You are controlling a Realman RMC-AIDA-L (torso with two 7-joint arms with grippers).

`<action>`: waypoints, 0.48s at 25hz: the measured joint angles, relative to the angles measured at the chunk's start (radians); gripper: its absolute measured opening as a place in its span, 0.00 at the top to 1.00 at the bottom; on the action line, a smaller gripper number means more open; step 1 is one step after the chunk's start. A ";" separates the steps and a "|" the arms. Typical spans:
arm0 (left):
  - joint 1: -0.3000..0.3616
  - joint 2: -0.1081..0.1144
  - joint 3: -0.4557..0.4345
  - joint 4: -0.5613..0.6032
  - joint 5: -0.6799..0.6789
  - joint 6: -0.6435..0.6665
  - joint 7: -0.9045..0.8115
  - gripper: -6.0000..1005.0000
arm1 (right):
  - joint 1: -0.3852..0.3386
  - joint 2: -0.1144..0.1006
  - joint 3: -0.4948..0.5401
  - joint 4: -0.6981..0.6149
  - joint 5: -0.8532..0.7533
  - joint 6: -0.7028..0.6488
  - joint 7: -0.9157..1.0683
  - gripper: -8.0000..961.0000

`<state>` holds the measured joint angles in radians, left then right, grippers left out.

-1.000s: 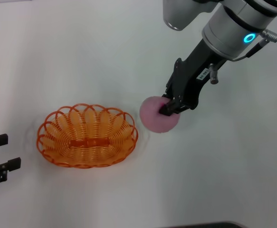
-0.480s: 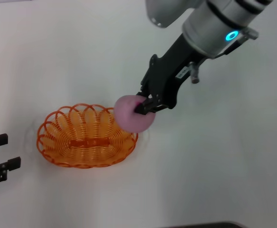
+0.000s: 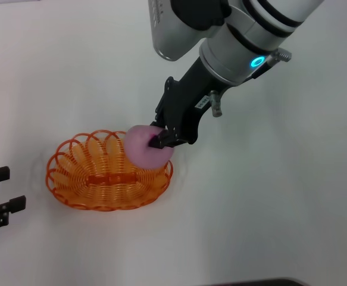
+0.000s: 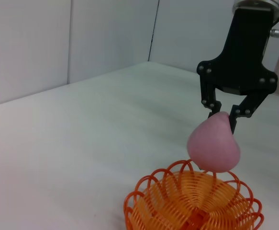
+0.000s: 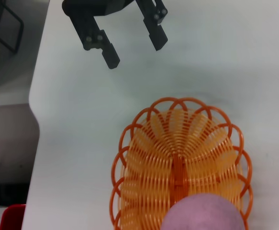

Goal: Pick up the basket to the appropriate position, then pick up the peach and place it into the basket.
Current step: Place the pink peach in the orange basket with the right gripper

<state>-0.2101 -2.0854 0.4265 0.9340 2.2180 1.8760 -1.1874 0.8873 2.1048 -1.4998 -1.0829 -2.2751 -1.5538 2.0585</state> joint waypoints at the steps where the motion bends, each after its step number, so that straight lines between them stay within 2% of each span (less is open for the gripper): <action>1: 0.000 0.000 0.000 0.001 0.000 0.000 0.000 0.36 | 0.001 0.000 -0.005 0.000 0.002 0.007 0.000 0.77; 12: 0.000 -0.002 0.000 0.003 0.000 0.006 0.000 0.36 | 0.003 0.001 -0.115 0.032 0.043 0.134 -0.011 0.76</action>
<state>-0.2102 -2.0877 0.4264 0.9373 2.2183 1.8821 -1.1875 0.8903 2.1061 -1.6153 -1.0505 -2.2322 -1.4202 2.0476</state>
